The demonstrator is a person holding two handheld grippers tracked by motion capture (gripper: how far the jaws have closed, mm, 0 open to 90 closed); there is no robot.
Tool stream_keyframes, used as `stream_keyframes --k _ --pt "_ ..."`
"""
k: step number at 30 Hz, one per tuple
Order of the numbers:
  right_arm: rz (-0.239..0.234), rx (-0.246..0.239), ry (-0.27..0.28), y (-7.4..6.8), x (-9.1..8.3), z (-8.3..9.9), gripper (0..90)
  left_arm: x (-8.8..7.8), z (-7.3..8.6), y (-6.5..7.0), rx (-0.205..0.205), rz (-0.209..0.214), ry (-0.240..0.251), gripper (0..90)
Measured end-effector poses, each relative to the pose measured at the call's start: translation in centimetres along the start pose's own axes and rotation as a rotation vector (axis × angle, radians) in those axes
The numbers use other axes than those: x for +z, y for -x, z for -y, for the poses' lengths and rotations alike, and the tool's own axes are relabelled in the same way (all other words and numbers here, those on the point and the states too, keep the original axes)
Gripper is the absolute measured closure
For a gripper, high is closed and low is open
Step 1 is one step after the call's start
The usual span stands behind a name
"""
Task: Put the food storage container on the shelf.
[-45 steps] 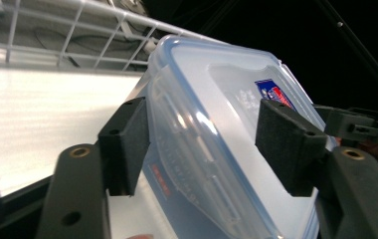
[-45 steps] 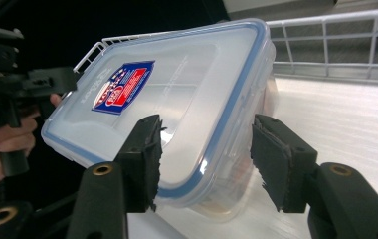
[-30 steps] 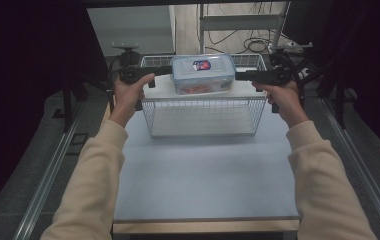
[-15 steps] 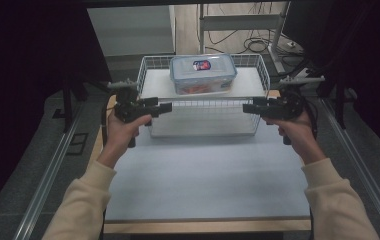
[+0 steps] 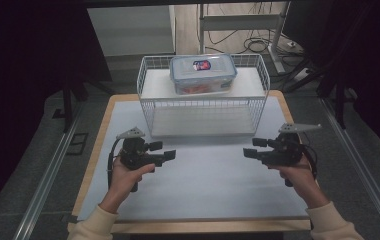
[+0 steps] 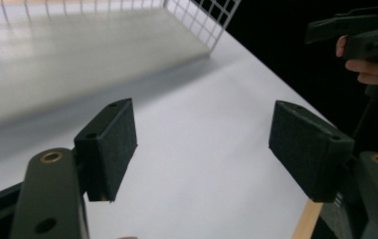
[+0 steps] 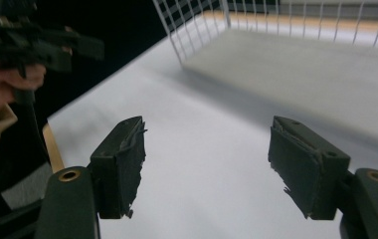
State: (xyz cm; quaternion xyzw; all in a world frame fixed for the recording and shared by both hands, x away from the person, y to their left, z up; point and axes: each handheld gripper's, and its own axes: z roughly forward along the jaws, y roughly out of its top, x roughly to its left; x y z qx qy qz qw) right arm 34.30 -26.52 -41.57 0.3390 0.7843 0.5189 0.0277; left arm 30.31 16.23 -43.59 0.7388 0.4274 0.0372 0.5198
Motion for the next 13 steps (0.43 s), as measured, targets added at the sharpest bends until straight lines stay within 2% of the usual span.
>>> stream_keyframes --k 4,9,13 --pt "0.012 -0.01 -0.027 0.0 0.7 1.3 29.3 0.5 0.7 -0.2 0.005 -0.011 -0.017 26.3" --pt "0.007 -0.014 -0.011 0.0 0.9 1.3 28.7 0.3 1.1 -0.5 -0.011 -0.002 -0.011 26.0" --pt "0.023 -0.047 -0.015 -0.3 1.1 1.4 26.6 0.1 1.3 -0.8 -0.026 -0.009 -0.002 25.9"
